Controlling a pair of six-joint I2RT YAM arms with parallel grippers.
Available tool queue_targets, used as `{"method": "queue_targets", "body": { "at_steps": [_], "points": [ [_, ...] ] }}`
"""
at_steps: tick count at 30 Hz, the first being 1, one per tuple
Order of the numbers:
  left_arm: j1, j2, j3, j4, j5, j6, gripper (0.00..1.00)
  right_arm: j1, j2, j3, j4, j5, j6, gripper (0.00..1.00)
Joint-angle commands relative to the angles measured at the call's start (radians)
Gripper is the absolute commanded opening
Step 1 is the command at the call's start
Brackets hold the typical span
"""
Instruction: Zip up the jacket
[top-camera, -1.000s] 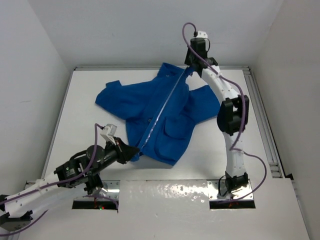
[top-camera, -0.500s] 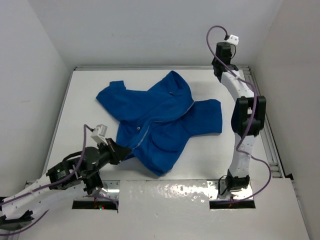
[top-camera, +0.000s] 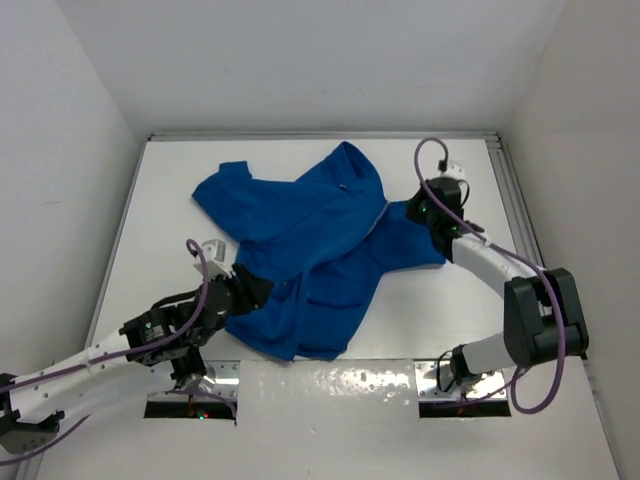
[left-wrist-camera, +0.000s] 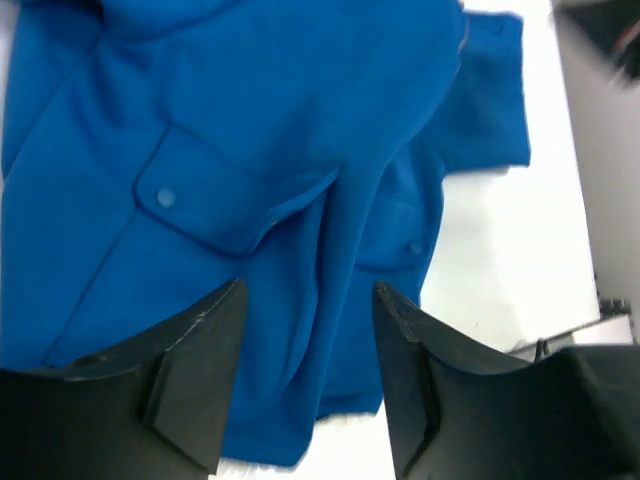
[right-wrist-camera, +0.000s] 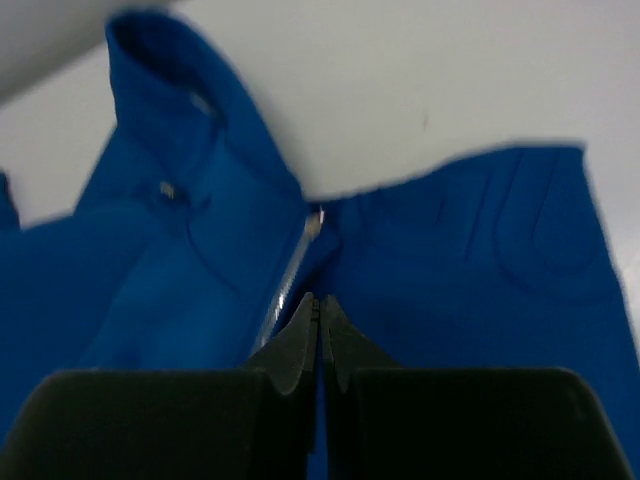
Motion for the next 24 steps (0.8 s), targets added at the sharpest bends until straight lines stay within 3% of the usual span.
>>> {"method": "queue_targets", "body": {
  "at_steps": [1, 3, 6, 9, 13, 18, 22, 24],
  "points": [
    [-0.007, 0.031, 0.005, 0.111, 0.021, 0.041, 0.41, 0.101, -0.088, -0.089, 0.016, -0.103, 0.000, 0.01],
    [-0.008, 0.083, -0.036, 0.205, 0.126, 0.084, 0.24, 0.149, -0.112, -0.118, -0.004, -0.141, -0.029, 0.03],
    [-0.007, 0.253, -0.127, 0.337, 0.364, 0.141, 0.08, 0.235, -0.165, -0.194, -0.038, -0.158, -0.038, 0.07],
    [-0.011, 0.491, -0.136, 0.529, 0.523, 0.198, 0.03, 0.269, -0.256, -0.290, -0.027, -0.146, -0.012, 0.10],
    [-0.013, 0.695, -0.097, 0.637, 0.487, 0.222, 0.01, 0.284, -0.408, -0.338, -0.105, -0.140, 0.006, 0.15],
    [0.019, 0.883, 0.026, 0.671, 0.275, 0.256, 0.02, 0.300, -0.553, -0.357, -0.211, -0.139, 0.000, 0.18],
    [0.203, 0.935, 0.075, 0.732, 0.281, 0.295, 0.00, 0.304, -0.640, -0.330, -0.330, -0.105, -0.034, 0.19],
    [0.243, 0.926, 0.107, 0.760, 0.300, 0.322, 0.00, 0.306, -0.666, -0.311, -0.366, -0.065, -0.043, 0.22]
  ]
}}
